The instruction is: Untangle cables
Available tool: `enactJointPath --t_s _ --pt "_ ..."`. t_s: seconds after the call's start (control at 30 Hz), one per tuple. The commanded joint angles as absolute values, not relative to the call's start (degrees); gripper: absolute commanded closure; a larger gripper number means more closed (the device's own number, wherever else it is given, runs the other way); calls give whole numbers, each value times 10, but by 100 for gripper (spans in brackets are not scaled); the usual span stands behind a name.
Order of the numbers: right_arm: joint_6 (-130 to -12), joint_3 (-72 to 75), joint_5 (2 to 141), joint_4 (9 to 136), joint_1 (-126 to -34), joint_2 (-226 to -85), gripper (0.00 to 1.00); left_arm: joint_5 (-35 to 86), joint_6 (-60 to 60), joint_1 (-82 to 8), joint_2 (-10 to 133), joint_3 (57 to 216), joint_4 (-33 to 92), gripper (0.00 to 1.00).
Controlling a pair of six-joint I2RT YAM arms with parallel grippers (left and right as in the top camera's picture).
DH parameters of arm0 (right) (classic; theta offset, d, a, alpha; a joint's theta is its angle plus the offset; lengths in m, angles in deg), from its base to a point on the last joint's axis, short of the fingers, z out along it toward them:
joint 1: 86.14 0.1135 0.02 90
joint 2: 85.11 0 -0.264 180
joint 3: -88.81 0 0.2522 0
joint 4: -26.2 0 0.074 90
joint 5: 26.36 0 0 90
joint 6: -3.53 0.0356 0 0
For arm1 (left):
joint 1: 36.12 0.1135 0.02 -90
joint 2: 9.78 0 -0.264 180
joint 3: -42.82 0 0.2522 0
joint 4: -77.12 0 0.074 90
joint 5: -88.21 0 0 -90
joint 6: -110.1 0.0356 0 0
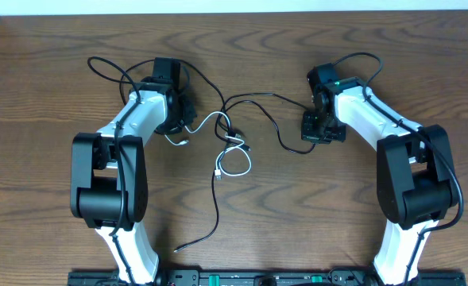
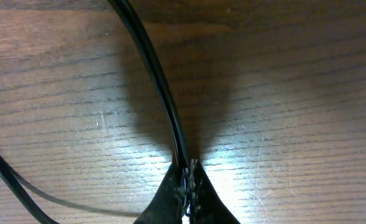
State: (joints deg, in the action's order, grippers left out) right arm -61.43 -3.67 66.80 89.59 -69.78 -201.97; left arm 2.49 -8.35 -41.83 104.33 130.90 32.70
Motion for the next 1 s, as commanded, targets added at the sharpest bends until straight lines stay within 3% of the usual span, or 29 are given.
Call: enactJointPath --t_s 0.0,0.03,0.07,0.23,0.5,0.77,0.97 --pt "-625 -39 673 896 -695 -2032 99 23 -80 -415 1031 1303 325 75" --pt "-625 -39 673 896 -695 -2032 99 26 -80 -415 1030 1303 325 74" --pt "-625 -39 673 896 -695 -2032 99 54 -79 -415 1031 1303 324 59" --pt "-617 -40 687 902 -696 -2024 99 159 -5 -415 1030 1303 346 43" --pt "-629 -40 670 889 -674 -1875 99 248 -5 -415 1030 1303 358 34" --pt "-660 -40 670 811 -606 -1701 99 250 -12 -417 1030 1303 358 28" --pt "-660 -40 670 754 -567 -1653 99 250 -12 -417 1030 1303 358 28"
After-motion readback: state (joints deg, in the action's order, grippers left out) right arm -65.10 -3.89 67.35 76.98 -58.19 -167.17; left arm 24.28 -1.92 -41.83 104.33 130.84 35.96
